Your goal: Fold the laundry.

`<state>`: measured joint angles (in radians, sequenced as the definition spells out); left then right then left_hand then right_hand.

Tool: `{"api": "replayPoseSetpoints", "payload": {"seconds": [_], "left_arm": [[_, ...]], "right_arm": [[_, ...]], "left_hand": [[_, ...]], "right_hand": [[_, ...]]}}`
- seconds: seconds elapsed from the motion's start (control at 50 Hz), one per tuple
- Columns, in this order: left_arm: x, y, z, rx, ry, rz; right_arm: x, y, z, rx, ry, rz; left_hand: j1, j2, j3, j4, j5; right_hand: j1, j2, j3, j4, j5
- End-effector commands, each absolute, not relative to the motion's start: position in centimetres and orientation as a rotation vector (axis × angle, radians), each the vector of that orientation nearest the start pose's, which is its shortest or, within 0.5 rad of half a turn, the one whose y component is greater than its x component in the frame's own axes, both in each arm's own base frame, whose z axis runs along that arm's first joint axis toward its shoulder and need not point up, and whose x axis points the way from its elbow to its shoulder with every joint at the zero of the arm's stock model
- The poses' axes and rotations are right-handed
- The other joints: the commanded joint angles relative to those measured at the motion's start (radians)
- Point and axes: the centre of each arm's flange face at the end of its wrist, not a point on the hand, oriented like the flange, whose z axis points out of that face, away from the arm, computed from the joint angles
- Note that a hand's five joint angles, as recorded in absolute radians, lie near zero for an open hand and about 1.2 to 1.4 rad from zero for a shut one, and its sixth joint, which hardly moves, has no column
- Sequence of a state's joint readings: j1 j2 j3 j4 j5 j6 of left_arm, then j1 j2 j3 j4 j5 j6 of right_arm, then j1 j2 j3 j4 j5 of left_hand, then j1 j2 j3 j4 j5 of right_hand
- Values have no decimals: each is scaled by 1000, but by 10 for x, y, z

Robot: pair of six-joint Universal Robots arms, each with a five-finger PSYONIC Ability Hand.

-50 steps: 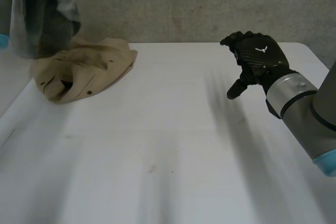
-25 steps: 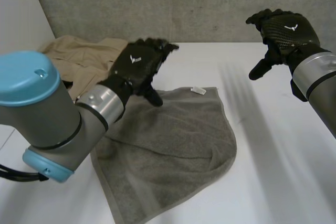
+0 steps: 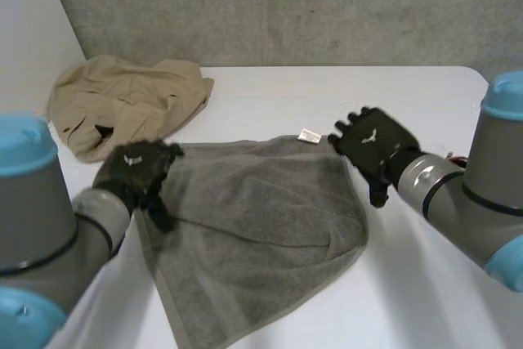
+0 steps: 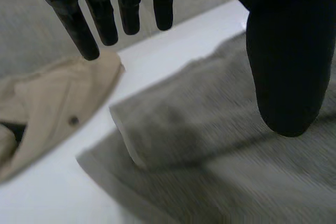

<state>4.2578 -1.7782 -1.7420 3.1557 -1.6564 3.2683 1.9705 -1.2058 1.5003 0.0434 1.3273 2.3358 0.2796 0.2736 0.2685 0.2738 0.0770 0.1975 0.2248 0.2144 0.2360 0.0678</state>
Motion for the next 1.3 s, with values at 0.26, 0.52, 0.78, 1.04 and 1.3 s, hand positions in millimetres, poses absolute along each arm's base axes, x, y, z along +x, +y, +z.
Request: {"api": "replayPoseSetpoints", "payload": {"seconds": [0.26,0.52,0.78,1.04,1.3], "left_arm": [[-256,-133,158,997,2735,-1633],[-273,-129,142,1080,2685,-1737],[-277,-134,124,1092,2694,-1677],[-279,-150,144,1022,2513,-1810],[-280,-161,243,877,2172,-2256]], "right_arm": [[274,-241,168,-1868,1855,-1615],[270,-234,159,-1818,1903,-1566],[260,-238,155,-1793,1951,-1561],[258,-242,155,-1761,1971,-1593],[257,-261,177,-1463,2069,-1588]], "left_hand": [[128,134,139,133,156],[348,354,359,354,376],[544,550,555,550,572],[1117,1123,1128,1122,1145],[1117,1123,1128,1122,1145]], "right_hand": [[-23,-50,-40,-61,-68],[-23,-50,-40,-61,-68],[-23,-50,-40,-61,-68],[-23,-50,-40,-61,-68],[-23,-50,-40,-61,-68]]}}
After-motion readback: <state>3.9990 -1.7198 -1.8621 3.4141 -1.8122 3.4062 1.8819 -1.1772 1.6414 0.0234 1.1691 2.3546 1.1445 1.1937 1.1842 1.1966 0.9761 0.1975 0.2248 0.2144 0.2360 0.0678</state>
